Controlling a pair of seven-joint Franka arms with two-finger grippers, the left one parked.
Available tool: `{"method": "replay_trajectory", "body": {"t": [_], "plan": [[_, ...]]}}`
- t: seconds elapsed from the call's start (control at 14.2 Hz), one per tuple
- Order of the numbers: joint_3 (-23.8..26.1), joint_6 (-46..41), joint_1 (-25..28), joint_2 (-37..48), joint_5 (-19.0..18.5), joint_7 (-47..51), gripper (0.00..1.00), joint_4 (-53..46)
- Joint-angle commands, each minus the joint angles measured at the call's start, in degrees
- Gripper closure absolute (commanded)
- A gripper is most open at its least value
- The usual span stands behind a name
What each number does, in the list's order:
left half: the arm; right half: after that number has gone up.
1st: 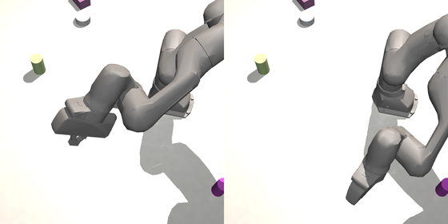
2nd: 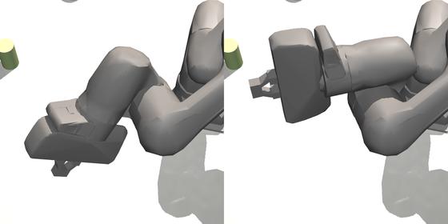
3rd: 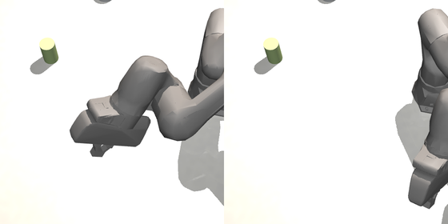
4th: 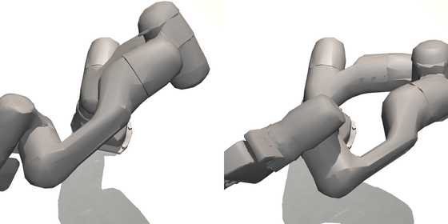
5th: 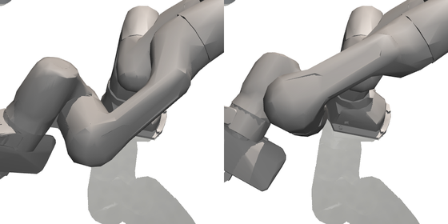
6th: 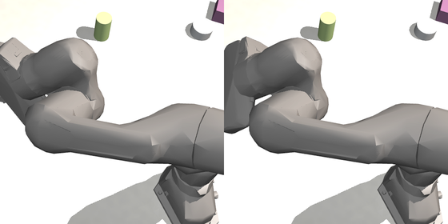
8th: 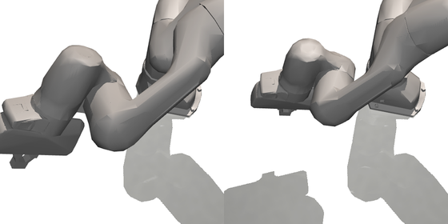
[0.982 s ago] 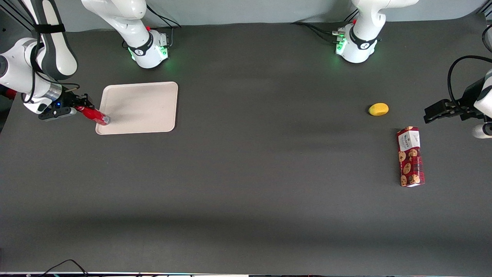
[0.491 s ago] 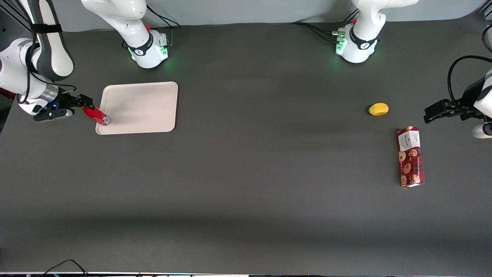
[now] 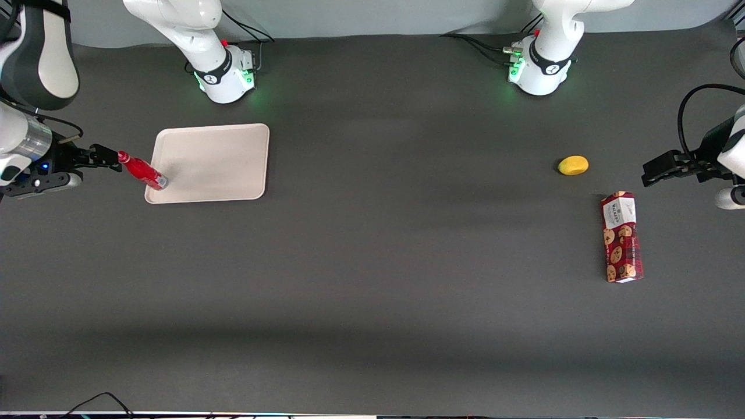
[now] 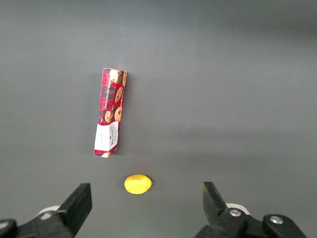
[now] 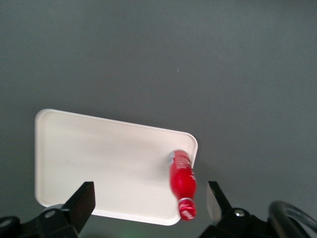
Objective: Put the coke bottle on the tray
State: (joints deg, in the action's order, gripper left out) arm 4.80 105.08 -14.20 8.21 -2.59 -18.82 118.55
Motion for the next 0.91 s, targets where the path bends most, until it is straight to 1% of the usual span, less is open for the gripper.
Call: {"method": "replay_trajectory", "body": {"t": [0.0, 0.21, 0.42, 0.56, 0.63, 0.77, 0.84], "plan": [[6.0, -4.3, -0.1, -1.5, 0.5, 8.3, 0.00, -8.5], [9.0, -5.4, 0.1, -5.5, 0.5, 9.1, 0.00, -17.1], [9.8, -9.9, 0.4, -9.2, 0.3, 9.1, 0.00, -25.0], [9.8, -10.1, 2.3, -8.8, -0.1, 9.2, 0.00, -25.7], [9.0, -10.4, 3.4, -8.8, 0.5, 9.6, 0.00, -25.7], [6.3, -11.3, 7.7, -8.6, 0.6, 18.1, 0.00, -25.4], [6.2, -11.3, 8.0, -8.6, 0.6, 19.6, 0.00, -25.0]]}}
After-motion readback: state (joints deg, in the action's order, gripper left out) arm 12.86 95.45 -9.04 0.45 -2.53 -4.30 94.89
